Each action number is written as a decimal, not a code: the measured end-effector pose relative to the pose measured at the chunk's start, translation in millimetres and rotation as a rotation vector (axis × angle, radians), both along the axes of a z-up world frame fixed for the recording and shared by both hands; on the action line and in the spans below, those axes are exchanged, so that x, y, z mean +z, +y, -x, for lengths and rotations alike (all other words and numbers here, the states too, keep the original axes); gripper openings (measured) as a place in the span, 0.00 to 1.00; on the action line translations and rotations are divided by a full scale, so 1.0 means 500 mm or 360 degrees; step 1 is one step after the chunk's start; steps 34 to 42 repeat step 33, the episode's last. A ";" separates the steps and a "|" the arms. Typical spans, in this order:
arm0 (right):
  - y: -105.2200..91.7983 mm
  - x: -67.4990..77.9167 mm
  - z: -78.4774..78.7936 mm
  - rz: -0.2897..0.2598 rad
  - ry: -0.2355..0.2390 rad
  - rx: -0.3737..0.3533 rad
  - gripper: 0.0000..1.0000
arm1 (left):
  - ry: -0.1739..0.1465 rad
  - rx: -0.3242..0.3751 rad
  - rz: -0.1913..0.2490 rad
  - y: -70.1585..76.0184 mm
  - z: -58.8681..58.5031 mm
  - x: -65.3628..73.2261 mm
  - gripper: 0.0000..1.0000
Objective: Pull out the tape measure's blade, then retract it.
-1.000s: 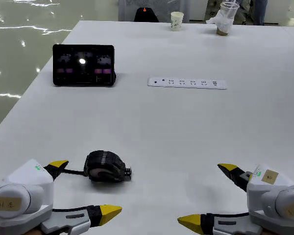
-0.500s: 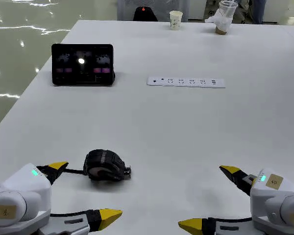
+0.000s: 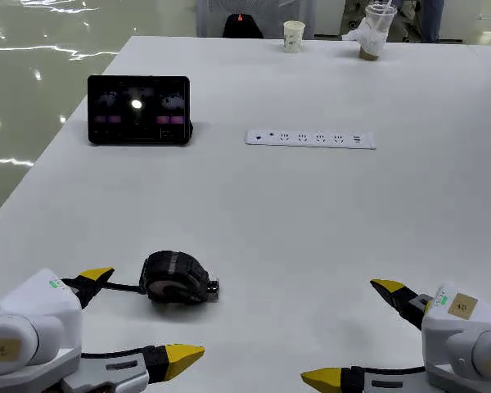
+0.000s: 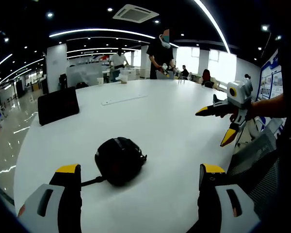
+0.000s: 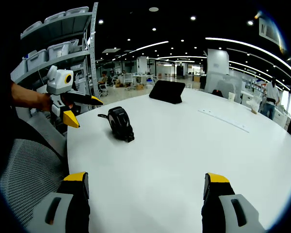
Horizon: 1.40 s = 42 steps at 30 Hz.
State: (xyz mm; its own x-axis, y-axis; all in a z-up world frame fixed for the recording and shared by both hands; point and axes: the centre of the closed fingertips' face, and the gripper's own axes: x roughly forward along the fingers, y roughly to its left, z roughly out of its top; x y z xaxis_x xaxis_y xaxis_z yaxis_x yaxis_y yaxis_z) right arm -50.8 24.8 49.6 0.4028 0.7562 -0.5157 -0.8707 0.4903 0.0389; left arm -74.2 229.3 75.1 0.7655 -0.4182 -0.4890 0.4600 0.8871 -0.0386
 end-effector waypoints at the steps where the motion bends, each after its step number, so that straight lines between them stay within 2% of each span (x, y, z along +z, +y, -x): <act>1: -0.001 -0.001 0.000 0.0003 0.0002 -0.0001 0.99 | 0.0008 0.0003 0.0000 0.001 0.000 -0.001 0.99; 6: -0.002 -0.002 0.001 0.0003 0.0007 -0.0001 0.99 | 0.0019 -0.0005 -0.0017 0.005 0.002 -0.003 0.99; 21: -0.001 -0.008 0.007 0.0019 0.0025 0.0014 0.99 | 0.0062 -0.0027 0.0000 0.001 0.007 -0.006 0.97; 30: -0.002 -0.007 0.009 0.0026 0.0025 0.0018 0.99 | 0.0051 -0.0029 -0.0019 0.003 0.006 -0.005 0.99; 42: -0.003 -0.007 0.007 0.0022 0.0023 0.0012 0.99 | 0.0052 -0.0028 -0.0009 0.002 0.007 -0.005 0.99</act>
